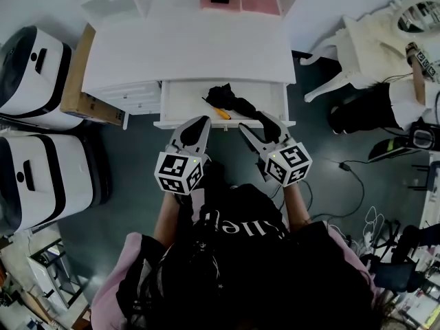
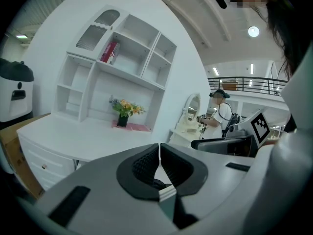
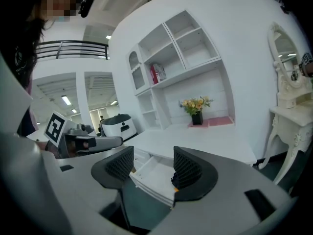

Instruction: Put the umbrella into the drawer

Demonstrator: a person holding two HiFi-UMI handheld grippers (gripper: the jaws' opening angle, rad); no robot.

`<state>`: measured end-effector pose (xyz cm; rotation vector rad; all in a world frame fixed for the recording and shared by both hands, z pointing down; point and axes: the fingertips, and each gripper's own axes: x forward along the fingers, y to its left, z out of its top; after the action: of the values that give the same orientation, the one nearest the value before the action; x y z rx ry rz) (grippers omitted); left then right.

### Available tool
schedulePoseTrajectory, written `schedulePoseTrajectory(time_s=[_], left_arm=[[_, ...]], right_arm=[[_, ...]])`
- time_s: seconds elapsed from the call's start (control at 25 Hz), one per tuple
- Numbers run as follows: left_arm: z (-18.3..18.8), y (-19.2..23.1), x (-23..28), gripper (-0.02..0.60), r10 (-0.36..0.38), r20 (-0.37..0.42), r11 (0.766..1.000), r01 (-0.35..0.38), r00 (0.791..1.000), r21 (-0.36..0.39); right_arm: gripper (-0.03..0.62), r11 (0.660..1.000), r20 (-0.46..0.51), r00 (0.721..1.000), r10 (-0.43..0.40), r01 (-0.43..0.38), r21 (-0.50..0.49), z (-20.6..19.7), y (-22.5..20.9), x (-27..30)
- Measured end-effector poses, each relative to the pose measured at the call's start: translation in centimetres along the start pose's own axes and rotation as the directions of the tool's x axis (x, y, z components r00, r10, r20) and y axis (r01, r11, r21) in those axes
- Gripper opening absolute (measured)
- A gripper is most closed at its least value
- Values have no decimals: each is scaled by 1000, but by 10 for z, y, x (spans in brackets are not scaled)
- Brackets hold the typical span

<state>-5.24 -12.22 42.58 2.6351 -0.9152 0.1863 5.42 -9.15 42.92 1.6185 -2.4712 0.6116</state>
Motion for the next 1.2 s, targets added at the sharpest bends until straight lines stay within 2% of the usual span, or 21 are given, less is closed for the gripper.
schedulePoseTrajectory(time_s=[0.16, 0.24, 0.52, 0.72, 1.2], left_arm=[[-5, -31, 3, 23, -16, 0, 1000, 16, 1000, -9], [-9, -51, 0, 23, -22, 2, 1000, 22, 1000, -5], [-25, -116, -31, 23, -43, -3, 999, 43, 999, 24], [-33, -147, -64, 23, -35, 16, 999, 35, 999, 8], [-56, -187, -114, 23, -22, 19, 999, 22, 1000, 40]], right_arm=[[263, 1000, 19, 1000, -10, 10, 8, -9, 1, -33], [133, 1000, 41, 999, -19, 18, 22, -15, 3, -54], [95, 1000, 71, 998, 2, -4, 31, -38, 27, -116], [78, 999, 80, 996, 38, -39, 19, -55, 53, -147], [63, 995, 87, 992, 95, -95, 1, -78, 95, -181]])
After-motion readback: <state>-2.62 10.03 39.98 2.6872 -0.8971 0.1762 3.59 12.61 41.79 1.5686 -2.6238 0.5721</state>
